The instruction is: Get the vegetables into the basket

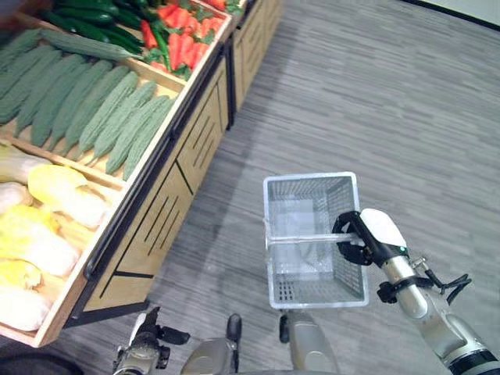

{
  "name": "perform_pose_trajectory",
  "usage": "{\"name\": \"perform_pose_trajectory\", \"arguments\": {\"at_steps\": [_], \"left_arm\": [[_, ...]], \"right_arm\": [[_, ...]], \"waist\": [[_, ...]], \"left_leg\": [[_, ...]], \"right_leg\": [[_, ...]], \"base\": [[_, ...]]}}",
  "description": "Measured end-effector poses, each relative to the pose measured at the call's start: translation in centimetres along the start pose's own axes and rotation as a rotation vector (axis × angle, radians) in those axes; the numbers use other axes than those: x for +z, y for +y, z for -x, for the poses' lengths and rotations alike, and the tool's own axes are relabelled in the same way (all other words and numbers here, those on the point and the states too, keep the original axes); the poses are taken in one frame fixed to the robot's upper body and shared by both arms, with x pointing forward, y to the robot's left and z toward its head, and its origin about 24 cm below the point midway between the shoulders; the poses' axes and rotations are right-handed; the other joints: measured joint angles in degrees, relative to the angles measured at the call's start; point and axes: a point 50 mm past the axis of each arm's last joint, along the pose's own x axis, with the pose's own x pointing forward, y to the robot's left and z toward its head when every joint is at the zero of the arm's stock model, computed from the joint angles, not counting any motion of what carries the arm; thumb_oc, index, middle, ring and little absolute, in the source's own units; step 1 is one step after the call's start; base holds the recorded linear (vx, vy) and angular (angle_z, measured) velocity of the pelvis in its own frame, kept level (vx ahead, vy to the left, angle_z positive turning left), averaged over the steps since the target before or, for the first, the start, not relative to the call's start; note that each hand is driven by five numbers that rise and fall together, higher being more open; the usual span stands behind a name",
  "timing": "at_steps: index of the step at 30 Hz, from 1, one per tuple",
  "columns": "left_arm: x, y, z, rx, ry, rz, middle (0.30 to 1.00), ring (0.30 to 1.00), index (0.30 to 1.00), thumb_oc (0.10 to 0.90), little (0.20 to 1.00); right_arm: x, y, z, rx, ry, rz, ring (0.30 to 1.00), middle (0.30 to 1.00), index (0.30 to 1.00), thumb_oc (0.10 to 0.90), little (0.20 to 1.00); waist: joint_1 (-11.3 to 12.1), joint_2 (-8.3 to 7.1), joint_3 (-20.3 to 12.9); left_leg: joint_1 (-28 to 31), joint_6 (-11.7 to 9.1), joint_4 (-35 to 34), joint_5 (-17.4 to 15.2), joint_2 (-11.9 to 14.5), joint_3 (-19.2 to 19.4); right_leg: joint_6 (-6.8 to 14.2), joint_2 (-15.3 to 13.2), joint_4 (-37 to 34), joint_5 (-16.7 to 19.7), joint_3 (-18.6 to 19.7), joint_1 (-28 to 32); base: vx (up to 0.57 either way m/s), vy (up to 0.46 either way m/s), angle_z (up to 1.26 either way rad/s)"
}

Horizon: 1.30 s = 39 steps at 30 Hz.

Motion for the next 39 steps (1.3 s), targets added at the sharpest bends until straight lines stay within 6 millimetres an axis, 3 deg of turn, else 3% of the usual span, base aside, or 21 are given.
{"name": "perform_pose_trajectory", "arguments": {"at_steps": [5, 9, 12, 13, 15, 16, 17, 19, 20, 22, 23, 25, 26, 28, 30, 33, 35, 39], "left_arm": [[0.7, -0.6, 0.0, -0.018, -0.026, 0.003, 1.0, 1.0, 1.0, 0.9, 1.0], [1.9, -1.1, -0.1, -0.032, -0.07, 0.004, 1.0, 1.0, 1.0, 0.9, 1.0], [2.3, -1.2, -0.1, -0.036, -0.086, 0.008, 1.0, 1.0, 1.0, 0.9, 1.0], [2.7, -1.2, -0.1, -0.036, -0.098, 0.01, 1.0, 1.0, 1.0, 0.9, 1.0], [2.8, -1.2, -0.1, -0.035, -0.1, 0.013, 1.0, 1.0, 1.0, 0.9, 1.0], [3.0, -1.2, -0.2, -0.034, -0.103, 0.017, 1.0, 1.0, 1.0, 0.9, 1.0], [3.3, -1.4, -0.2, -0.038, -0.11, 0.021, 1.0, 1.0, 1.0, 0.9, 1.0], [3.0, -1.7, -0.1, -0.044, -0.092, 0.024, 1.0, 1.0, 1.0, 0.9, 1.0], [3.1, -1.7, -0.1, -0.04, -0.093, 0.04, 1.0, 1.0, 1.0, 0.9, 1.0], [4.3, -1.0, -0.3, -0.008, -0.13, 0.044, 1.0, 1.0, 1.0, 0.9, 1.0], [4.7, -0.8, -0.4, 0.001, -0.147, 0.045, 1.0, 1.0, 1.0, 0.9, 1.0], [3.2, -1.4, -0.1, -0.007, -0.102, 0.066, 1.0, 1.0, 1.0, 0.9, 1.0], [2.3, -1.7, 0.1, -0.02, -0.084, 0.049, 1.0, 1.0, 1.0, 0.9, 1.0], [1.7, -2.0, 0.3, -0.032, -0.066, 0.065, 1.0, 1.0, 1.0, 0.9, 1.0], [1.7, -2.1, 0.3, -0.037, -0.063, 0.066, 1.0, 1.0, 1.0, 0.9, 1.0], [2.0, -1.5, 0.1, -0.03, -0.073, 0.06, 1.0, 1.0, 1.0, 0.9, 1.0], [2.2, -0.4, -0.1, -0.004, -0.087, 0.047, 1.0, 1.0, 1.0, 0.9, 1.0], [2.4, 2.4, -0.5, 0.065, -0.086, 0.024, 1.0, 1.0, 1.0, 0.9, 1.0]], "right_arm": [[-0.3, -0.9, -0.3, -0.01, -0.004, 0.031, 0.3, 0.3, 0.3, 0.4, 0.3], [-0.4, -0.9, -0.2, -0.007, 0.0, 0.034, 0.3, 0.3, 0.3, 0.4, 0.3], [-0.6, -1.0, -0.1, -0.006, 0.004, 0.039, 0.3, 0.3, 0.3, 0.4, 0.3], [-1.0, -1.0, 0.4, 0.0, 0.023, 0.043, 0.3, 0.3, 0.3, 0.4, 0.3], [-1.3, -1.0, 0.6, 0.004, 0.036, 0.049, 0.3, 0.3, 0.3, 0.4, 0.3], [-1.5, -1.1, 0.7, 0.002, 0.047, 0.054, 0.3, 0.3, 0.3, 0.4, 0.3], [-1.9, -1.5, 0.9, -0.006, 0.062, 0.062, 0.3, 0.3, 0.3, 0.4, 0.3], [-1.9, -1.8, 0.7, -0.014, 0.059, 0.07, 0.3, 0.3, 0.3, 0.4, 0.3], [-2.0, -1.8, 0.8, -0.014, 0.063, 0.07, 0.3, 0.3, 0.3, 0.4, 0.3], [-2.3, -1.4, 1.3, -0.004, 0.083, 0.065, 0.3, 0.3, 0.3, 0.4, 0.3], [-2.2, -0.9, 1.4, -0.003, 0.093, 0.045, 0.3, 0.3, 0.3, 0.4, 0.3], [-1.8, -0.1, 0.7, -0.012, 0.092, 0.006, 0.3, 0.3, 0.3, 0.4, 0.3], [-2.2, -0.1, 1.2, -0.01, 0.108, 0.01, 0.3, 0.3, 0.3, 0.4, 0.3], [-3.2, 0.1, 2.4, -0.029, 0.181, -0.015, 0.3, 0.3, 0.3, 0.4, 0.3], [-3.5, 0.5, 2.7, -0.01, 0.21, -0.012, 0.3, 0.3, 0.3, 0.4, 0.3], [-3.3, 1.1, 2.9, 0.011, 0.206, -0.015, 0.3, 0.3, 0.3, 0.4, 0.3], [-2.9, 1.8, 2.9, 0.039, 0.188, -0.023, 0.3, 0.3, 0.3, 0.4, 0.3], [-2.6, 1.8, 2.4, 0.044, 0.172, -0.02, 0.3, 0.3, 0.3, 0.4, 0.3]], "waist": [[-0.25, 0.14, 0.11], [-1.29, 0.29, 0.28], [-1.52, 0.58, 0.44], [-1.69, 0.85, 0.58], [-1.51, 1.01, 0.65], [-1.5, 0.99, 0.65], [-1.53, 0.94, 0.67], [-0.62, 1.57, 0.95], [-0.67, 1.61, 1.15], [-1.79, 2.08, 1.35], [-1.47, 2.56, 1.27], [0.38, 3.0, 1.17], [-0.35, 3.35, 1.09], [-0.57, 3.09, 0.79], [-0.68, 2.12, 0.32], [-1.04, 1.06, -0.47], [-0.91, 0.15, -1.03], [0.94, -0.91, -1.65]], "left_leg": [[-0.85, -1.02, 1.98, -0.37, 5.21, -0.32], [0.17, -1.51, 1.4, -0.47, 7.45, -1.39], [0.58, -2.26, 1.12, -0.2, 8.32, -1.55], [-0.1, -3.59, 1.33, 0.58, 8.35, -3.43], [-1.2, -4.67, 2.37, 1.28, 8.24, -3.62], [-2.99, -5.15, 4.71, 1.57, 7.76, -3.64], [-6.06, -7.09, 8.86, 2.77, 6.66, -2.97], [-7.95, -7.07, 11.7, 3.3, 6.54, -0.51], [-9.99, -7.38, 13.68, 3.64, 7.18, 2.92], [-12.72, -6.82, 6.72, 4.28, 11.73, 16.01], [-13.32, -7.47, -1.85, 6.51, 14.56, 21.2], [-11.35, -7.61, -8.28, 10.51, 16.5, 19.98], [-9.08, -6.19, -6.65, 11.09, 15.46, 19.13], [-7.56, -1.23, -3.79, 8.67, 11.87, 19.58], [-6.29, -1.8, -3.94, 9.77, 9.81, 18.99], [-5.92, 0.4, -2.8, 8.42, 6.99, 19.77], [-6.26, 1.41, -2.05, 7.57, 5.49, 19.73], [-5.55, 3.09, -2.08, 6.47, 3.74, 19.66]], "right_leg": [[-3.81, 4.32, 1.62, -3.08, -4.31, 0.97], [-3.93, 5.78, 5.64, -7.36, -6.35, 0.71], [-3.77, 6.01, 7.89, -9.54, -6.86, 0.45], [-3.71, 5.69, 8.42, -10.58, -7.92, 0.45], [-4.05, 5.48, 8.25, -10.97, -8.74, 0.41], [-4.28, 5.27, 7.81, -11.12, -8.87, 0.4], [-4.11, 4.34, 6.36, -10.78, -9.26, 0.61], [-5.89, 4.04, 5.88, -9.98, -9.84, 1.51], [-7.34, 3.16, 4.13, -9.89, -11.73, 2.42], [-6.61, 2.05, -0.85, -8.9, -17.25, 5.21], [-4.82, 2.87, -2.74, -7.82, -18.19, 6.17], [-3.92, 4.67, -4.29, -7.32, -16.63, 8.39], [-4.17, 5.21, -3.89, -7.48, -16.19, 9.41], [-3.83, 3.7, -1.75, -8.66, -15.69, 9.92], [-3.02, 1.62, 1.55, -9.55, -13.94, 9.17], [-1.57, -1.72, 5.53, -9.92, -12.15, 7.48], [-0.35, -3.35, 6.66, -9.89, -9.57, 6.77], [1.62, -4.96, 8.46, -8.56, -8.63, 6.51]], "base": [[0.12, -0.164, 0.29], [0.11, -0.096, 0.22], [0.11, -0.117, 0.19], [0.08, -0.079, 0.42], [0.04, -0.056, 0.45], [0.01, -0.038, 0.59], [0.0, -0.025, 0.6], [0.02, -0.02, 0.46], [0.12, 0.057, 0.87], [0.18, 0.19, 1.36], [0.19, 0.253, 1.0], [0.26, 0.347, -0.01], [0.36, 0.545, -0.45], [0.28, 0.452, -0.21], [0.13, 0.237, -0.23], [0.06, 0.133, 0.0], [0.09, 0.198, 0.1], [0.11, 0.215, 0.06]]}}
